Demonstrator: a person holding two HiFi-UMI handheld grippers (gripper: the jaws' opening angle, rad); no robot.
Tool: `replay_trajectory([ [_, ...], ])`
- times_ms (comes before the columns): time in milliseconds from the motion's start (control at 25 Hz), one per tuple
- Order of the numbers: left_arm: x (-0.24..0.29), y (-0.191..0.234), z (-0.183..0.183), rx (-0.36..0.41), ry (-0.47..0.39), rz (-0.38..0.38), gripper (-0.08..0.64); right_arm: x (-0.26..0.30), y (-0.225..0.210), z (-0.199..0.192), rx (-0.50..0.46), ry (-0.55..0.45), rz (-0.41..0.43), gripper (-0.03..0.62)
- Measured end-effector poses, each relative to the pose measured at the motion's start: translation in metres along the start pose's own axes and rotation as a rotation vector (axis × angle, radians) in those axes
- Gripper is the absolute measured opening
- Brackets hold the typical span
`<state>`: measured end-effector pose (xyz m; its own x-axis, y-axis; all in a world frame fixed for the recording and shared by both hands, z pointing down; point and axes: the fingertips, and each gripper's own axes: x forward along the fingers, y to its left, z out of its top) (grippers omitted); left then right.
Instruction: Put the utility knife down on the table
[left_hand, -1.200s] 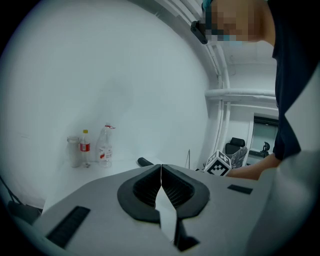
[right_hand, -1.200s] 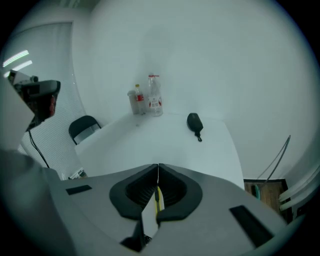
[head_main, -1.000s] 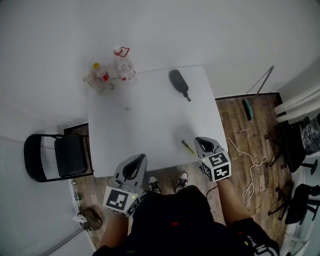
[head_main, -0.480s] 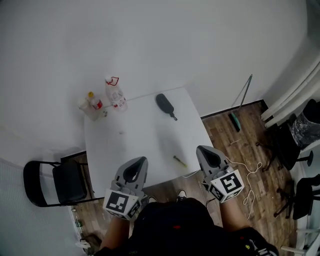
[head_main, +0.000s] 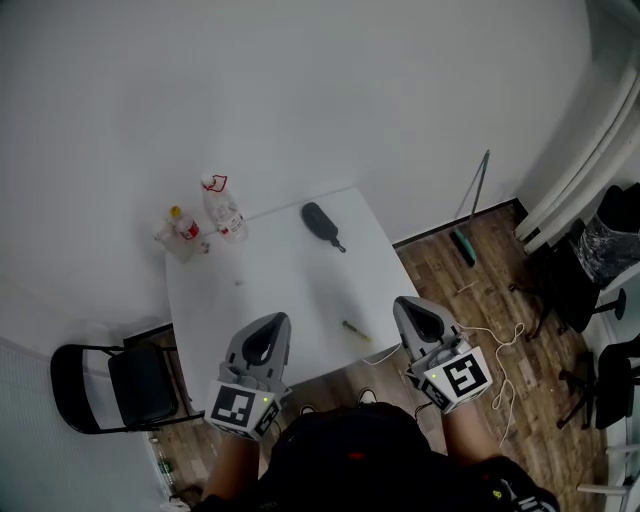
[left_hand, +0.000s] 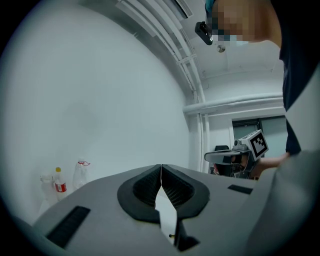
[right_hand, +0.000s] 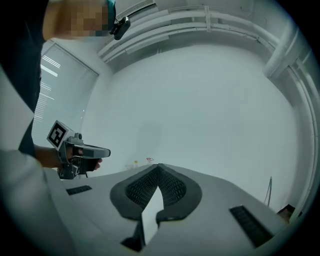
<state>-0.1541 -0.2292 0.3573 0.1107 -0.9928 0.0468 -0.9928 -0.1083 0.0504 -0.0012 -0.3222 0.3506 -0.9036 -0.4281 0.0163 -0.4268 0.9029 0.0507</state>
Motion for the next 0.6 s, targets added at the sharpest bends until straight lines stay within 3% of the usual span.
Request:
replay_trajectory([
  [600,-0.0023,-0.0036,-0.0025,0.012,0.009,0.026,0.023,0.0058,0.0015,-0.0015,-0.001,0.011,0.034,0.021],
])
